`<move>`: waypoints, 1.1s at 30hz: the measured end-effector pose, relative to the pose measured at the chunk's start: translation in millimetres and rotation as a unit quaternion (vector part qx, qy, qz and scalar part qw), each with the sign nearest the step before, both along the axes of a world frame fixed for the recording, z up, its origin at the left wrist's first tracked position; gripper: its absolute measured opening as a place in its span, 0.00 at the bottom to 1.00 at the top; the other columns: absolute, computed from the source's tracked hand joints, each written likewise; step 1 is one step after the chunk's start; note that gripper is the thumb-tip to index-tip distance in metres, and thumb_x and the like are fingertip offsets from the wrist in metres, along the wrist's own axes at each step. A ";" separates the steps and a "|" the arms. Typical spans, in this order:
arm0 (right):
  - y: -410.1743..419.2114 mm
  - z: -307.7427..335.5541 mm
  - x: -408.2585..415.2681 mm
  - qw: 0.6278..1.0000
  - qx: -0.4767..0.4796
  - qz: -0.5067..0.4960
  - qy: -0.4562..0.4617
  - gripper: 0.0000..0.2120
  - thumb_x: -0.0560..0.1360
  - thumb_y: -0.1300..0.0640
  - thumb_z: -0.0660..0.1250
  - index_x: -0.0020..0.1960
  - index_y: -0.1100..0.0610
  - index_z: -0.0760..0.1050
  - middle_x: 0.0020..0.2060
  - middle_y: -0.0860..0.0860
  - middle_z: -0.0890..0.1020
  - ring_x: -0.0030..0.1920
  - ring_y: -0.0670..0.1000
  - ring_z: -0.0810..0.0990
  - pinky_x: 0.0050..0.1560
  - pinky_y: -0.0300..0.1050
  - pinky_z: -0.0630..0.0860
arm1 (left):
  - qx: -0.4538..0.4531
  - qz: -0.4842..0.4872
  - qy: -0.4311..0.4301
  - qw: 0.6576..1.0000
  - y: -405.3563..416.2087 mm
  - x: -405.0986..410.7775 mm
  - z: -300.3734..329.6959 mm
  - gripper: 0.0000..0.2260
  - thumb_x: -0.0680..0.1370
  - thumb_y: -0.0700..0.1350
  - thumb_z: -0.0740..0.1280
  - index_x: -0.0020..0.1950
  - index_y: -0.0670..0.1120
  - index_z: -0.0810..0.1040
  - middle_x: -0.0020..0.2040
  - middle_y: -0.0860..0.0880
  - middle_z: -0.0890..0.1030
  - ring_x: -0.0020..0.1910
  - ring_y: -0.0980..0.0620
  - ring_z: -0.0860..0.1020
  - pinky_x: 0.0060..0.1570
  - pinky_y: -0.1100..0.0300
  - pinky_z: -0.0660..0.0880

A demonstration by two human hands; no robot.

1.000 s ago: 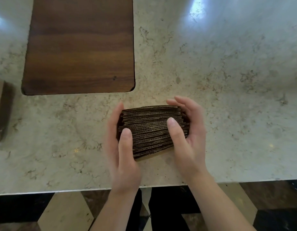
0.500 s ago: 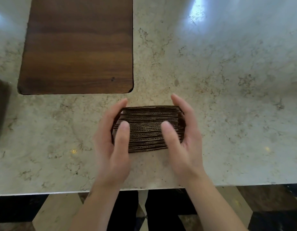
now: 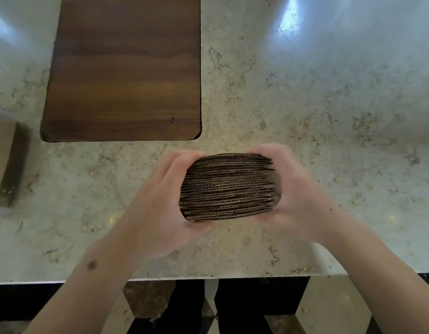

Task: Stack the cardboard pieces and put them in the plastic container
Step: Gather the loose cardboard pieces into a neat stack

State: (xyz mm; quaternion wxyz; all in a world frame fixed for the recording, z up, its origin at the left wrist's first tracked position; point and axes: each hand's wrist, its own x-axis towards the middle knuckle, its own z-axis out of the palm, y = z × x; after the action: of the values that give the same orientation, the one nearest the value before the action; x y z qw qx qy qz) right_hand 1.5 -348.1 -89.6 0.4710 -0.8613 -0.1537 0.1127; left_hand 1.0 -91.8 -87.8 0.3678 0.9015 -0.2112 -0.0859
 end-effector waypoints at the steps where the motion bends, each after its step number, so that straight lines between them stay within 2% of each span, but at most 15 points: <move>1: -2.5 -0.5 -1.0 1.000 0.006 -0.001 0.001 0.38 0.68 0.44 0.77 0.73 0.45 0.64 0.64 0.42 0.75 0.67 0.49 0.77 0.65 0.52 0.77 | -0.006 -0.002 -0.007 1.000 1.2 0.6 1.2 0.42 0.68 0.61 0.75 0.78 0.50 0.65 0.65 0.65 0.66 0.68 0.76 0.65 0.67 0.81 0.60; 4: -13.2 -4.6 -4.6 0.998 -0.007 0.018 0.061 0.52 0.64 0.40 0.80 0.80 0.42 0.55 0.73 0.43 0.71 0.74 0.49 0.72 0.72 0.52 0.72 | 0.001 -0.021 0.032 0.999 8.2 -2.7 -3.5 0.51 0.67 0.68 0.76 0.83 0.56 0.55 0.72 0.65 0.66 0.71 0.70 0.67 0.69 0.75 0.62; 6: -16.6 -7.6 -7.7 0.995 -0.042 0.040 0.084 0.58 0.62 0.37 0.80 0.81 0.36 0.47 0.76 0.41 0.66 0.77 0.47 0.68 0.75 0.55 0.69 | 0.039 -0.038 0.048 0.997 12.0 -5.6 -10.3 0.57 0.67 0.73 0.74 0.85 0.56 0.48 0.79 0.58 0.64 0.74 0.64 0.65 0.72 0.62 0.64; 8: -13.3 -11.0 -10.3 0.994 -0.088 0.040 0.057 0.59 0.60 0.33 0.79 0.79 0.31 0.45 0.75 0.34 0.65 0.77 0.38 0.61 0.75 0.46 0.63 | 0.054 -0.038 0.023 0.998 11.0 -6.0 -16.5 0.56 0.69 0.73 0.73 0.85 0.51 0.49 0.80 0.51 0.65 0.75 0.59 0.64 0.73 0.54 0.66; 10: -4.6 -13.5 -11.6 0.995 -0.088 0.013 0.033 0.54 0.61 0.31 0.77 0.78 0.33 0.50 0.69 0.26 0.64 0.74 0.32 0.56 0.69 0.37 0.60 | 0.009 -0.028 0.008 1.000 5.3 -6.6 -21.7 0.50 0.70 0.68 0.74 0.83 0.47 0.55 0.77 0.46 0.69 0.74 0.52 0.69 0.74 0.51 0.69; 12: 4.3 -14.4 -12.8 0.998 -0.062 -0.015 0.030 0.51 0.62 0.34 0.77 0.77 0.36 0.53 0.68 0.24 0.64 0.72 0.40 0.61 0.67 0.35 0.62 | -0.032 -0.007 0.013 0.999 -0.6 -8.5 -24.9 0.48 0.70 0.63 0.76 0.81 0.47 0.55 0.75 0.43 0.71 0.72 0.44 0.75 0.72 0.43 0.74; 14: 10.5 -15.2 -14.7 0.999 -0.025 -0.032 0.026 0.50 0.64 0.39 0.80 0.77 0.37 0.53 0.72 0.29 0.65 0.76 0.47 0.64 0.72 0.45 0.68 | -0.057 0.011 0.025 0.998 -4.1 -9.6 -26.0 0.51 0.70 0.60 0.80 0.82 0.50 0.51 0.77 0.45 0.70 0.73 0.43 0.75 0.71 0.40 0.75; 17: 17.6 -14.7 -20.4 0.998 0.022 -0.054 0.036 0.54 0.68 0.50 0.83 0.80 0.42 0.49 0.80 0.46 0.65 0.81 0.49 0.62 0.76 0.61 0.67 | -0.097 0.048 0.069 0.992 -6.0 -9.5 -25.3 0.56 0.69 0.60 0.78 0.85 0.52 0.45 0.84 0.58 0.59 0.82 0.58 0.65 0.77 0.51 0.70; 19: 18.2 -15.8 -21.7 0.998 -0.015 -0.064 0.025 0.52 0.70 0.44 0.79 0.81 0.44 0.49 0.80 0.39 0.61 0.82 0.41 0.58 0.79 0.60 0.61 | -0.092 0.050 0.074 0.992 -3.3 -7.7 -25.7 0.59 0.69 0.63 0.75 0.86 0.46 0.41 0.85 0.63 0.49 0.83 0.69 0.53 0.79 0.68 0.60; 20: 17.9 -16.8 -22.0 0.997 -0.053 -0.058 0.005 0.51 0.71 0.40 0.76 0.82 0.47 0.48 0.78 0.33 0.59 0.81 0.36 0.56 0.81 0.59 0.56 | -0.085 0.046 0.083 0.992 0.2 -6.7 -26.5 0.60 0.69 0.63 0.75 0.86 0.44 0.39 0.85 0.62 0.47 0.84 0.69 0.50 0.79 0.70 0.55; 22: 17.2 -18.8 -23.5 0.992 -0.114 -0.053 -0.033 0.50 0.72 0.35 0.69 0.83 0.55 0.50 0.74 0.26 0.58 0.80 0.33 0.56 0.83 0.55 0.47 | -0.068 0.028 0.107 0.992 9.1 -6.1 -27.4 0.61 0.70 0.66 0.75 0.87 0.47 0.37 0.86 0.64 0.49 0.86 0.63 0.50 0.83 0.63 0.52; 24: 17.4 -19.6 -23.7 0.988 -0.135 -0.062 -0.052 0.48 0.72 0.36 0.67 0.82 0.60 0.54 0.78 0.39 0.67 0.81 0.42 0.62 0.83 0.53 0.43 | -0.009 0.008 0.097 0.995 14.5 -4.0 -26.6 0.57 0.71 0.71 0.73 0.87 0.56 0.39 0.84 0.69 0.46 0.86 0.63 0.45 0.83 0.64 0.44; 27: 19.6 -20.1 -23.0 0.985 -0.151 -0.056 -0.059 0.47 0.72 0.39 0.64 0.82 0.63 0.56 0.78 0.54 0.70 0.81 0.51 0.64 0.82 0.54 0.41 | 0.099 -0.022 0.011 0.995 12.9 -3.6 -28.3 0.52 0.75 0.71 0.66 0.88 0.48 0.44 0.86 0.58 0.44 0.85 0.63 0.37 0.81 0.68 0.36; 31: 18.7 -17.6 -22.2 0.985 -0.159 -0.036 -0.063 0.45 0.72 0.41 0.66 0.81 0.63 0.57 0.78 0.55 0.70 0.82 0.52 0.63 0.82 0.59 0.43 | 0.122 -0.011 -0.002 0.992 7.1 -5.6 -25.8 0.51 0.76 0.70 0.63 0.86 0.45 0.42 0.87 0.49 0.48 0.87 0.55 0.40 0.84 0.59 0.38; 33: 18.6 -12.8 -21.7 0.993 -0.109 -0.027 -0.041 0.41 0.71 0.43 0.70 0.78 0.60 0.63 0.73 0.52 0.75 0.79 0.49 0.68 0.81 0.62 0.49 | 0.109 -0.008 0.007 0.994 4.3 -6.2 -20.8 0.49 0.75 0.69 0.64 0.87 0.47 0.48 0.87 0.49 0.53 0.87 0.52 0.47 0.85 0.53 0.44</move>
State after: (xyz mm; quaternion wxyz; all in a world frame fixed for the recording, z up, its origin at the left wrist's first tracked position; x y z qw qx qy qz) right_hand -20.2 -329.5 -102.3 0.3709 -0.9150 -0.1364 0.0806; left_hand -5.2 -87.4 -108.5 0.2680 0.9340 -0.2047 -0.1178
